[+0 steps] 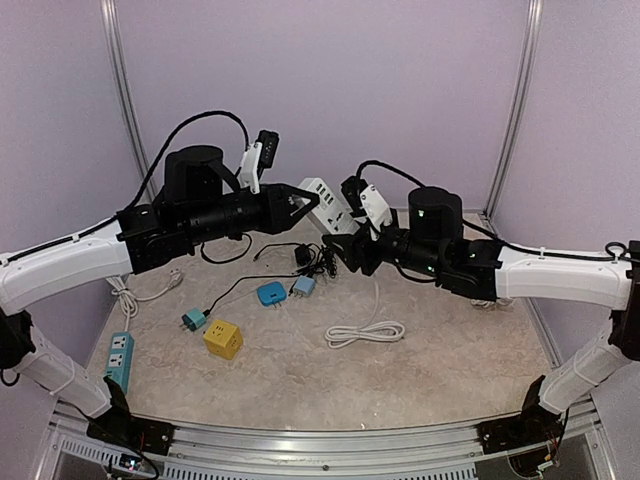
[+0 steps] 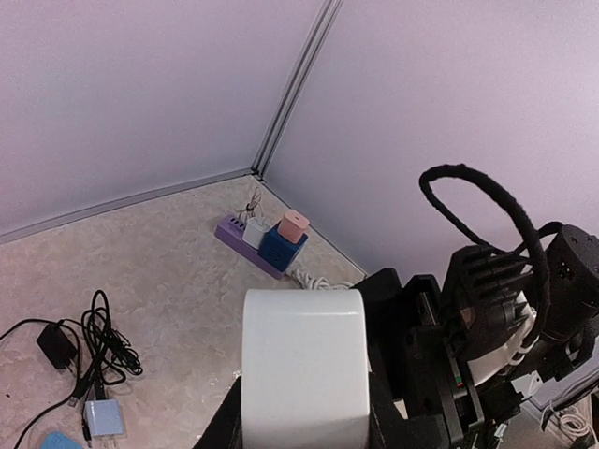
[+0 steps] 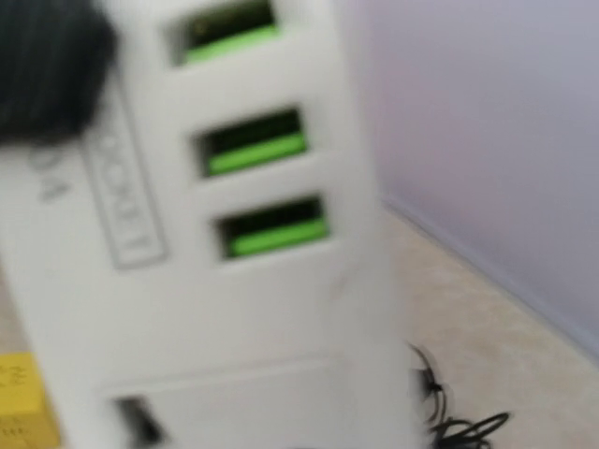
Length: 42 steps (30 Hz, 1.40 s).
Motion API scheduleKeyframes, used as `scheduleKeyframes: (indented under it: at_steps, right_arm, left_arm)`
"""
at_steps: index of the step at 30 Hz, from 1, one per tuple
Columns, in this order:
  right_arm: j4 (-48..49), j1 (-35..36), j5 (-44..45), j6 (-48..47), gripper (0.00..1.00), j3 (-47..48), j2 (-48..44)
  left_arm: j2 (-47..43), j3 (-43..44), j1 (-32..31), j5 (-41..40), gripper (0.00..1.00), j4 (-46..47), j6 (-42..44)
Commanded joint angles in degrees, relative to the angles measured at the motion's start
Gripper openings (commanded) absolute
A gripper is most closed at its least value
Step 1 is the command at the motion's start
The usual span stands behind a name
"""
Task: Insert the plug
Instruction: Place the socket at the center of the board.
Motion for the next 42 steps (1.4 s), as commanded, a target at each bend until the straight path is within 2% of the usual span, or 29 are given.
scheduleKeyframes:
  at_steps: [1,5,7,10,11,12,13,14,16,20,24,26,30,33,39,42]
  right_arm:
    - [0.23,0.58,4.10,0.55,0.49,1.76,-0.57]
    - [-0.35,0.58,4.05,-1.93,0.21,1.79,-0.54]
    - [-1.85,0.58,5.46,-3.44,0.00,2.48,-0.42]
    - [-3.92,0.46,7.06,-5.94,0.00,2.72,-1.15]
    - [-5.59,0.35,6.62,-6.97,0.00,3.00,-1.43]
    - [-7.95,0.00,5.66,-8.63,0.00,3.53,-1.69]
    - [-11.61,-0.56,4.27,-9.50,0.00,4.50,-1.71]
    - [-16.14,-1.37,2.67,-11.46,0.00,5.85,-1.47]
    - [-26.72,-3.36,0.46,-14.11,0.00,8.94,-0.35]
    - [-42.15,-11.39,4.93,-14.94,0.00,13.50,0.97]
    - [-45.43,-22.84,10.59,-14.38,0.00,19.71,-0.93]
    - [-44.12,-24.79,9.52,-15.18,0.00,24.36,-1.75]
    - [-38.02,-24.81,-3.20,-14.46,0.00,29.01,-1.70]
    - [-36.47,-23.42,-14.88,-13.34,0.00,28.80,0.07]
    - [-36.07,-19.62,-23.70,-17.81,0.00,14.66,1.15]
    - [-39.68,-16.62,-24.58,-21.27,0.00,8.50,3.35]
  left_arm:
    - [-3.27,-2.98,1.27,-1.44,0.00,5.26,-1.90]
    - [-3.56,-5.73,2.21,1.76,0.00,8.02,-3.65]
    - [-3.14,-6.39,2.23,3.27,0.00,8.85,-3.99]
    - [-2.18,-6.53,2.81,4.05,0.00,7.57,-3.13]
    - [-1.85,-6.46,3.35,4.35,0.19,6.53,-2.72]
    - [-1.83,-6.48,4.03,4.09,0.57,5.30,-2.08]
    - [-2.04,-6.63,4.74,3.24,0.74,4.01,-1.16]
    - [-2.49,-6.92,5.31,1.37,0.83,2.38,0.11]
    - [-4.65,-7.60,6.34,-5.36,0.93,-1.69,2.92]
    - [-10.35,-9.62,7.93,-19.39,0.97,-8.14,7.51]
    - [-15.98,-13.11,10.32,-24.45,0.99,-9.09,9.65]
    - [-18.45,-14.27,11.34,-24.87,0.99,-9.11,10.53]
    - [-21.24,-14.36,12.49,-26.58,0.99,-10.10,11.95]
    - [-22.32,-14.56,12.87,-27.34,0.99,-10.61,12.34]
    - [-23.46,-14.70,13.10,-27.89,0.99,-12.28,12.82]
    - [-23.56,-14.54,13.23,-27.66,0.99,-12.75,12.87]
